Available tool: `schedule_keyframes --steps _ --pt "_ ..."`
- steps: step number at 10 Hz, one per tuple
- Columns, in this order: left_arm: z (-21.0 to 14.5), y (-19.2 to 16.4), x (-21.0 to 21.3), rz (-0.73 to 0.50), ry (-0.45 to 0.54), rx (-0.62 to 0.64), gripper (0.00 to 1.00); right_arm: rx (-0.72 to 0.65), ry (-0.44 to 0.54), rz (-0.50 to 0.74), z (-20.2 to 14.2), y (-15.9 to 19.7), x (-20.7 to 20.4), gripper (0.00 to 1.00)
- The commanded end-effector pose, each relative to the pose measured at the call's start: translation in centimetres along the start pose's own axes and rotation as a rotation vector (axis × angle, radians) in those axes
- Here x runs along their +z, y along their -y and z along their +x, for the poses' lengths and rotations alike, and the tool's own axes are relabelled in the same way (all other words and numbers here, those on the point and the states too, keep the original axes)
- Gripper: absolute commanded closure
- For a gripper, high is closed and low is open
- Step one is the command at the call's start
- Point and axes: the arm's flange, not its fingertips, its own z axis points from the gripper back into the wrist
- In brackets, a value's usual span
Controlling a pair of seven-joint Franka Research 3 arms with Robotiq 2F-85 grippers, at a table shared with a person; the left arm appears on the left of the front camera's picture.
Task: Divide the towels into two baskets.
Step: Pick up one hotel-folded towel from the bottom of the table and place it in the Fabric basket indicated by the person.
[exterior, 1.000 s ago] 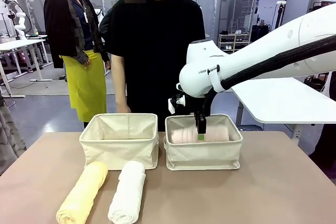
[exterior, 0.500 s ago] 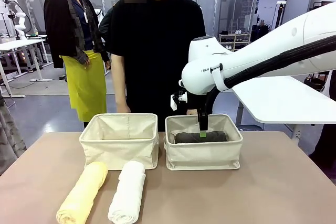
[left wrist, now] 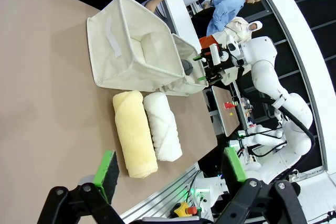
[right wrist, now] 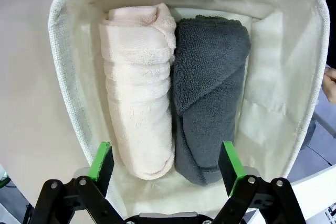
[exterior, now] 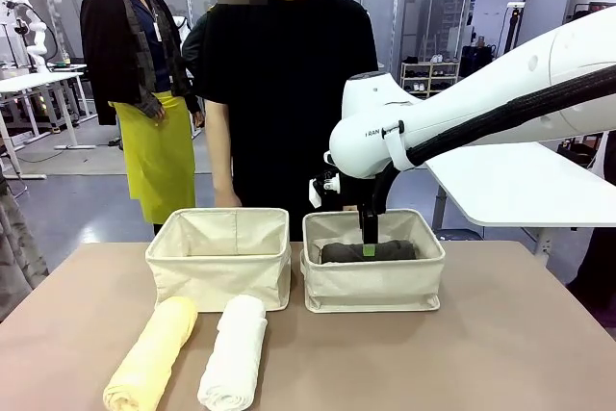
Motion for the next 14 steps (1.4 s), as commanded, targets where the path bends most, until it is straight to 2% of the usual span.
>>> schedule_keyframes --steps 1,5,6,8,9,10,11,13,14 --pt "0.1 0.1 0.3 -0.024 0.013 -0.016 0.00 0.023 0.012 0.011 -0.2 0.1 0.2 0.00" --pt "0.1 0.1 0.3 -0.024 0.013 -0.016 0.00 -0.001 0.000 -0.001 -0.1 0.1 0.0 0.00" --pt "0.1 0.1 0.3 -0.024 0.013 -0.016 0.00 -0.049 0.015 -0.040 -0.9 -0.7 2.0 0.00" --pt "0.1 0.1 0.3 -0.024 0.013 -0.016 0.00 -0.055 0.064 -0.015 -2.6 -4.5 4.6 0.00" --pt "0.1 0.1 0.3 -0.024 0.013 -0.016 0.00 -0.083 0.107 0.050 -4.6 -6.4 5.7 0.00" --pt "0.1 0.1 0.3 -0.024 0.013 -0.016 0.00 -0.160 0.177 0.110 -7.3 -8.3 6.9 0.00" --pt "0.1 0.1 0.3 -0.024 0.013 -0.016 0.00 -0.227 0.350 0.239 -10.3 -10.2 7.6 0.00" --pt "0.1 0.1 0.3 -0.024 0.013 -0.016 0.00 -0.430 0.613 0.360 -19.2 -12.6 8.8 0.00" --pt "0.1 0.1 0.3 -0.024 0.013 -0.016 0.00 -0.527 0.654 0.394 -22.7 -13.7 8.2 0.00"
